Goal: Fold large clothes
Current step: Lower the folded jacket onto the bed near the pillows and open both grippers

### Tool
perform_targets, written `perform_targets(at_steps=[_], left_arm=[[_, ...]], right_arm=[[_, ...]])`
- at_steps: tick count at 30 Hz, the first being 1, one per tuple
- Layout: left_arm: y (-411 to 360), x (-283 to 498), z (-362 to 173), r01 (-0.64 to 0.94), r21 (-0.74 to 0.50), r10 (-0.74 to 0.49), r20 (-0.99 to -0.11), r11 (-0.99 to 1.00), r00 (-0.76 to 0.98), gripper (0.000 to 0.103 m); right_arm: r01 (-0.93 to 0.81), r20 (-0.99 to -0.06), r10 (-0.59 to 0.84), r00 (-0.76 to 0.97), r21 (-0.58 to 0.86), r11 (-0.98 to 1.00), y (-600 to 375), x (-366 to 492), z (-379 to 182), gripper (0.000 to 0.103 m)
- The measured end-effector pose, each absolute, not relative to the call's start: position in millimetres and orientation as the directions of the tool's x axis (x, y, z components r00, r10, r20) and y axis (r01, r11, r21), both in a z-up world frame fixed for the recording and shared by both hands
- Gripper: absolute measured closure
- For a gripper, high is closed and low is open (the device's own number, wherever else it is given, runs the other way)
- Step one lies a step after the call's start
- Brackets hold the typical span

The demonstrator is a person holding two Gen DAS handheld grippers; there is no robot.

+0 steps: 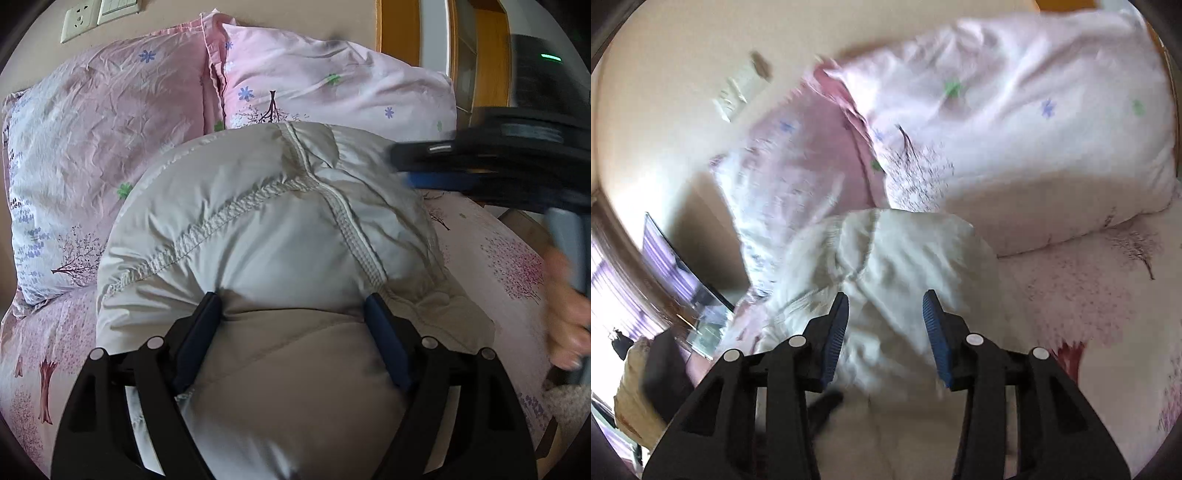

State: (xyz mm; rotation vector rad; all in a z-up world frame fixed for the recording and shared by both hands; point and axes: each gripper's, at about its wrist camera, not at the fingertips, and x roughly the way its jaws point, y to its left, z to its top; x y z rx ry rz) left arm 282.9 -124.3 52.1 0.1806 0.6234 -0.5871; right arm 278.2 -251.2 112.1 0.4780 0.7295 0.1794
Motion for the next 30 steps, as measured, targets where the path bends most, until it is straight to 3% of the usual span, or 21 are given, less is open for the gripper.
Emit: perform_targets(at_steps=[4, 8, 14, 16, 20, 25, 30], left_arm=[[-128.9, 282.8, 48.8, 0.579, -0.014, -0.477, -0.584, 0.815, 0.657, 0.023], [-138.0, 285.2, 46.6, 0.567, -0.002, -0.463, -0.580, 0.823, 0.670, 0.023], [-100.3, 263.6, 68.3, 0.538, -0.074, -0.469, -0.599, 0.840, 0.649, 0.030], [-75.5, 246.3, 73.5, 0.510, -0.082, -0.454, -0.592, 0.856, 0.666, 0.030], [-43.8, 226.6, 67.5, 0.489, -0.119, -0.453, -0.606, 0.864, 0.653, 0.030], [-46.3, 225.0, 55.0, 0.491, -0.086, -0.432, -0.622, 0.867, 0.653, 0.028], [-60.0, 231.4, 46.5, 0.505, -0.072, -0.426, -0.645, 0.860, 0.634, 0.022]], right_arm=[[0.092, -0.705, 0.307, 0.639, 0.467, 0.879, -255.1, 310.2, 64.2, 0.062], [0.129, -0.749, 0.258, 0.611, 0.416, 0.900, -251.0, 318.2, 54.6, 0.062], [0.090, -0.699, 0.297, 0.650, 0.459, 0.884, -261.4, 282.8, 74.2, 0.060], [0.075, -0.675, 0.252, 0.693, 0.415, 0.907, -261.0, 249.3, 89.2, 0.054], [-0.003, -0.625, 0.213, 0.751, 0.319, 0.948, -242.6, 185.2, 104.9, 0.053], [0.027, -0.702, 0.129, 0.700, 0.207, 0.978, -226.9, 162.9, 70.9, 0.052], [0.067, -0.736, 0.154, 0.659, 0.262, 0.963, -232.9, 182.8, 34.3, 0.044]])
